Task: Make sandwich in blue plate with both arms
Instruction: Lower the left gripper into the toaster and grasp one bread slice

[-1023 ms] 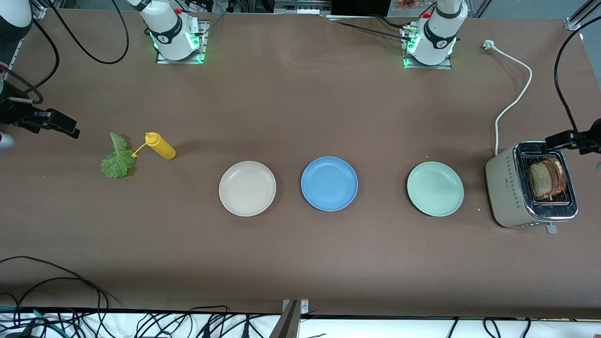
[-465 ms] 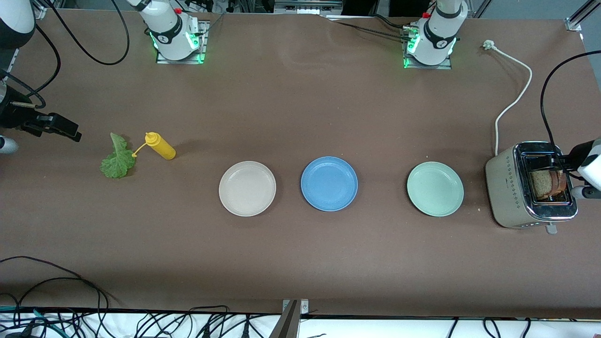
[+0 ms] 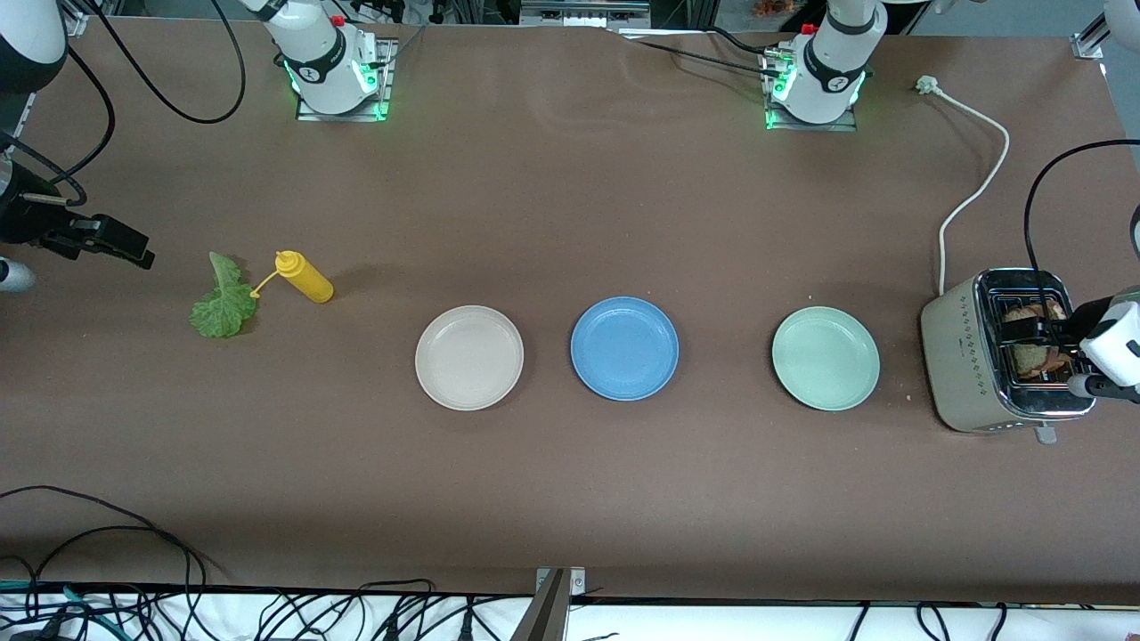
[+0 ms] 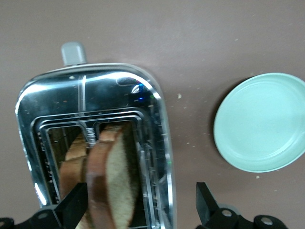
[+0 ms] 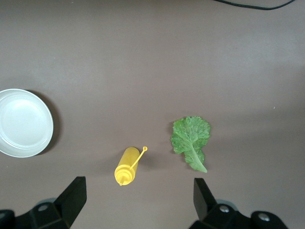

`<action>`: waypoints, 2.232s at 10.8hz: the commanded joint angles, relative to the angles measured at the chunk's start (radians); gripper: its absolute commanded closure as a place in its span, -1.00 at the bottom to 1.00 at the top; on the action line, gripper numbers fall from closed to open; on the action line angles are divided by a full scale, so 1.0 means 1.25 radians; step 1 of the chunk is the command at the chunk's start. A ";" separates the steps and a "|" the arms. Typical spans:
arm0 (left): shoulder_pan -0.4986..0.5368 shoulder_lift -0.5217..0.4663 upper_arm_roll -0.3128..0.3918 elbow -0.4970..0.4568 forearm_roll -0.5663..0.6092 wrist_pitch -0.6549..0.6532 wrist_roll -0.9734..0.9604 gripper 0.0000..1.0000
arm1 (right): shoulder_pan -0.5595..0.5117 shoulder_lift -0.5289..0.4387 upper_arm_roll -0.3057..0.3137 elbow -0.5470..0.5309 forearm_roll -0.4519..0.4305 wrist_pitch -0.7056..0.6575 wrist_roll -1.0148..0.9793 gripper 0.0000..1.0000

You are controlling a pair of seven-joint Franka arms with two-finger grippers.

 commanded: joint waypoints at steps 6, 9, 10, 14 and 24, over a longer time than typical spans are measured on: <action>0.030 0.033 -0.006 -0.001 -0.083 0.005 0.037 -1.00 | 0.001 -0.001 -0.013 0.001 0.003 0.004 -0.019 -1.00; 0.031 0.039 -0.007 -0.012 -0.098 0.000 0.036 -0.92 | 0.001 -0.002 -0.013 0.001 0.004 0.003 -0.020 -1.00; 0.029 0.038 -0.008 -0.013 -0.098 -0.005 0.031 -0.76 | 0.001 -0.002 -0.015 0.001 0.004 0.003 -0.019 -1.00; 0.028 0.030 -0.006 -0.006 -0.067 -0.028 0.035 0.82 | 0.001 -0.002 -0.013 0.001 0.003 0.003 -0.019 -1.00; 0.023 -0.033 -0.007 0.098 0.010 -0.212 0.031 1.00 | 0.001 -0.001 -0.015 0.001 0.004 0.003 -0.019 -1.00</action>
